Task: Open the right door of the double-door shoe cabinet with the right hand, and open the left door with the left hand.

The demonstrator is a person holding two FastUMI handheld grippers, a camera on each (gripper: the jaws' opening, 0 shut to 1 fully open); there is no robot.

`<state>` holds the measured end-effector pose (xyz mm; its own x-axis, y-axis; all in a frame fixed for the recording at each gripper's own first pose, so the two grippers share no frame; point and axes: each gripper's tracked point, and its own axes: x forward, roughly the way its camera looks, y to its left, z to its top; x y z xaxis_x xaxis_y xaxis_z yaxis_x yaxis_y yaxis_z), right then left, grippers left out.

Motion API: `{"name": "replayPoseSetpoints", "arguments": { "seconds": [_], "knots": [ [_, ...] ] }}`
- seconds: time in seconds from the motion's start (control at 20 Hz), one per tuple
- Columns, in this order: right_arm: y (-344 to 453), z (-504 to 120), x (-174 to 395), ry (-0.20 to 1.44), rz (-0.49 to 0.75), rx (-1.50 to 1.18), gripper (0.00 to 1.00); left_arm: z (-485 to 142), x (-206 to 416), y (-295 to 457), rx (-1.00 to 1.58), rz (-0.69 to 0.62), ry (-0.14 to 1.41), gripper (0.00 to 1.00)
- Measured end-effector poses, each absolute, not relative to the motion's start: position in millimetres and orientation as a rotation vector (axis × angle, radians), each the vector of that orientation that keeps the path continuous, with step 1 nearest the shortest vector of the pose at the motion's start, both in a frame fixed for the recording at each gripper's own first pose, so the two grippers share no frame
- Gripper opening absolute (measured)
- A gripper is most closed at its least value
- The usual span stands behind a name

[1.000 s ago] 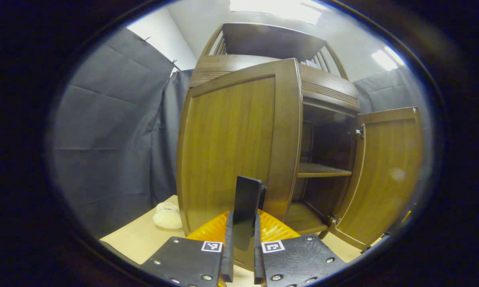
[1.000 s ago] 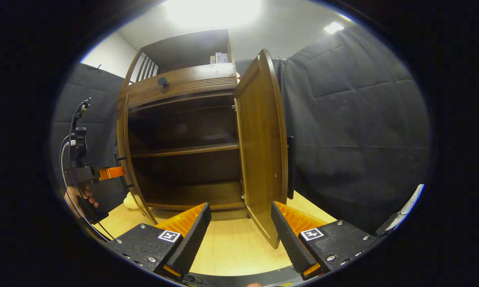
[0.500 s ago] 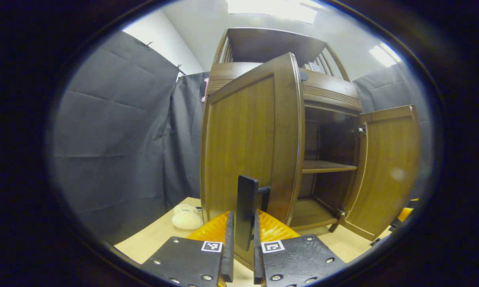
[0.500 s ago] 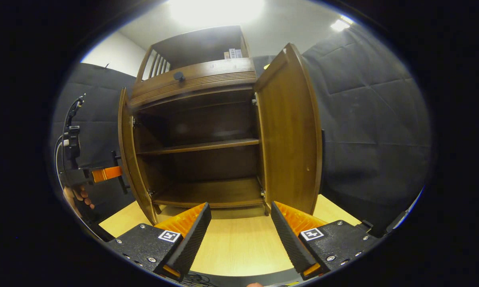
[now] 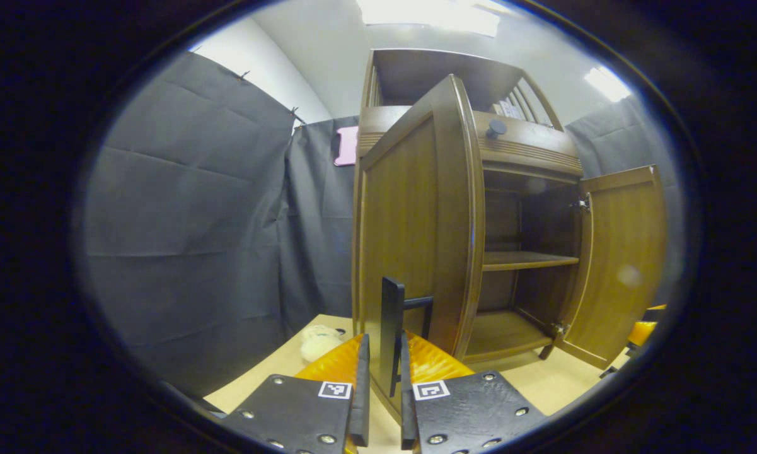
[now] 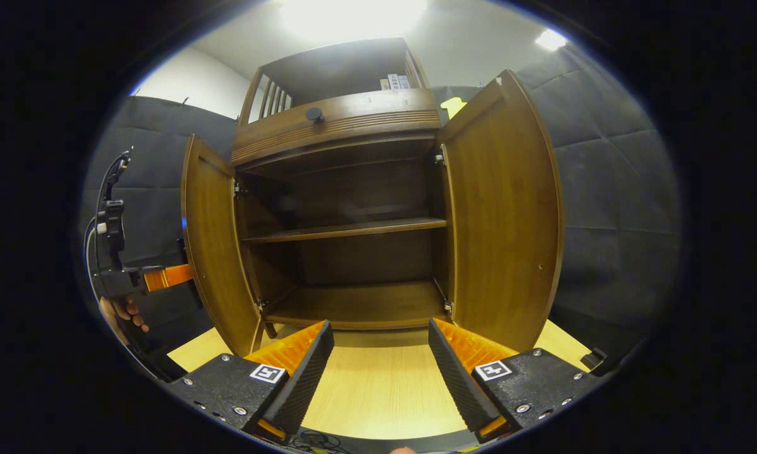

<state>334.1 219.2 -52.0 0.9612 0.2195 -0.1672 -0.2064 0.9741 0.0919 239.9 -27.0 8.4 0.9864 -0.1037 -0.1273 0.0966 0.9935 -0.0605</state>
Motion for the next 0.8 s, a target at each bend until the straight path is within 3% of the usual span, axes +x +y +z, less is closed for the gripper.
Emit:
{"name": "replayPoseSetpoints", "arguments": {
  "seconds": [0.25,0.3,0.4,0.8],
  "knots": [
    [238,-55,333,0.183,0.238,0.071,0.94,9,242,-26,-0.047,-0.056,0.124,0.24],
    [242,-55,333,0.184,0.243,0.070,0.94,7,241,-24,-0.056,-0.056,0.127,0.14],
    [250,-55,333,0.183,0.248,0.069,0.94,6,242,-21,-0.051,-0.043,0.126,0.24],
    [277,-52,327,0.172,0.238,0.051,0.94,8,241,-19,-0.043,0.000,0.105,0.24]
  ]
}}
